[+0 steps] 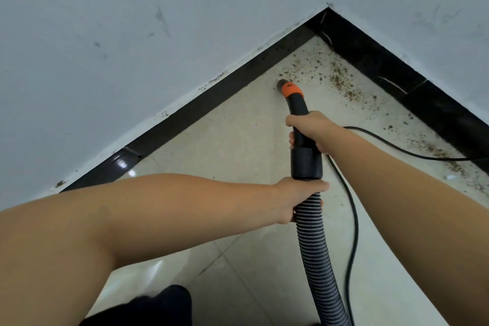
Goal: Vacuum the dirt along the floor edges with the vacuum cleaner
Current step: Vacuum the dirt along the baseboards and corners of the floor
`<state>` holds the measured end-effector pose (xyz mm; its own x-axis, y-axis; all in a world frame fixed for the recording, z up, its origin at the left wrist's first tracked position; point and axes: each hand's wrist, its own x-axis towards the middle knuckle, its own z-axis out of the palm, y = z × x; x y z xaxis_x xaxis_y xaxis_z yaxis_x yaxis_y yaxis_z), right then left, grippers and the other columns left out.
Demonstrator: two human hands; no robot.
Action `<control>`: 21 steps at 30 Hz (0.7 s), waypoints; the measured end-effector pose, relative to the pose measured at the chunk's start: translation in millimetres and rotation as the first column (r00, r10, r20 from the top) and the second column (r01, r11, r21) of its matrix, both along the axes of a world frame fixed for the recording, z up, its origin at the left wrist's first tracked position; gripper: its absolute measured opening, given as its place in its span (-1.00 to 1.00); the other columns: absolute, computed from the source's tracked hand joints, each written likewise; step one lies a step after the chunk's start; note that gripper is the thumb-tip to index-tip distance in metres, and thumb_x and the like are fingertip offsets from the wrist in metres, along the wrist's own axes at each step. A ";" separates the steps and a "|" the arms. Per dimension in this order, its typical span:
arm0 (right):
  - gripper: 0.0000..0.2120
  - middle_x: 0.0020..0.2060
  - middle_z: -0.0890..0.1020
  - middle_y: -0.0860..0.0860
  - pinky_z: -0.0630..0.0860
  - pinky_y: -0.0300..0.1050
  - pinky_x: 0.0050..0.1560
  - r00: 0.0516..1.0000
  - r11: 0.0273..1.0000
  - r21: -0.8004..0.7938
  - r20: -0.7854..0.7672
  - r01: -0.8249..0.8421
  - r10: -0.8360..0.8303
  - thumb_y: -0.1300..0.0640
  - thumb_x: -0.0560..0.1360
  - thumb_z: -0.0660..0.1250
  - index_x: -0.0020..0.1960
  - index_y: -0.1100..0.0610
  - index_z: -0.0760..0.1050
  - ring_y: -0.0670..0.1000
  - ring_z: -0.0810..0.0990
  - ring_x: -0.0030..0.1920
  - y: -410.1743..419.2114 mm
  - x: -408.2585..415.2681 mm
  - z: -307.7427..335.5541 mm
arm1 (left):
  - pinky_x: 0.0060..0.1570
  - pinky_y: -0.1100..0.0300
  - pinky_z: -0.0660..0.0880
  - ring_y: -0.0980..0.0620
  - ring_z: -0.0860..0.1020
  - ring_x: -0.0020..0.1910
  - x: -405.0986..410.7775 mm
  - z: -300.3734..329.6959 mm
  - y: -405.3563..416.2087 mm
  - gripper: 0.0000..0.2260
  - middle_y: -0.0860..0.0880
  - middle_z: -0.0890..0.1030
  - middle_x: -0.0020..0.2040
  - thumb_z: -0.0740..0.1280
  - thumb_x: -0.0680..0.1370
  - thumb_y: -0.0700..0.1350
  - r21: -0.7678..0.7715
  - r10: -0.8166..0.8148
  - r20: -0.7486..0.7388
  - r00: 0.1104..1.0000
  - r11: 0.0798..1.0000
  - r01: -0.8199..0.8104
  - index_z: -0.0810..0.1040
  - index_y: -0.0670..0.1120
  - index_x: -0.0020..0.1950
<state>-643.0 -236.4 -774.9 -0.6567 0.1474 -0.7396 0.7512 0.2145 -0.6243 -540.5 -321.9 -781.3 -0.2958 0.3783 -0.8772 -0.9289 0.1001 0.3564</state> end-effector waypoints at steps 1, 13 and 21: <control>-0.82 -0.42 0.54 0.13 0.57 -0.12 -0.39 1.000 1.000 -0.005 -0.006 -0.019 0.019 0.23 0.47 0.33 0.01 0.25 0.38 0.03 0.53 -0.52 -7.0 -4.3 -0.7 | -0.26 0.15 0.51 0.02 0.53 -0.34 -3.0 -0.7 -5.0 -0.87 -0.06 0.54 -0.29 0.40 0.52 -0.14 0.010 0.031 0.016 0.999 0.999 -0.031 0.45 -0.10 -0.11; -0.83 -0.43 0.55 0.12 0.57 -0.13 -0.38 0.997 0.997 -0.015 -0.012 -0.071 0.071 0.22 0.46 0.32 0.00 0.22 0.37 0.01 0.54 -0.54 -15.8 -9.4 -0.2 | -0.24 0.15 0.53 0.02 0.54 -0.34 -4.5 -0.2 -11.1 -0.87 -0.05 0.55 -0.30 0.41 0.51 -0.14 0.020 0.061 0.014 0.998 0.998 -0.061 0.47 -0.09 -0.12; -0.80 -0.40 0.54 0.14 0.58 -0.03 -0.23 1.000 1.000 0.010 0.014 0.005 -0.005 0.24 0.48 0.31 0.06 0.25 0.37 0.04 0.53 -0.48 15.2 13.5 10.0 | -0.22 0.15 0.53 0.04 0.56 -0.33 13.1 19.3 5.1 -0.85 -0.04 0.57 -0.29 0.43 0.50 -0.09 -0.020 -0.054 -0.034 0.998 0.998 0.053 0.48 -0.09 -0.13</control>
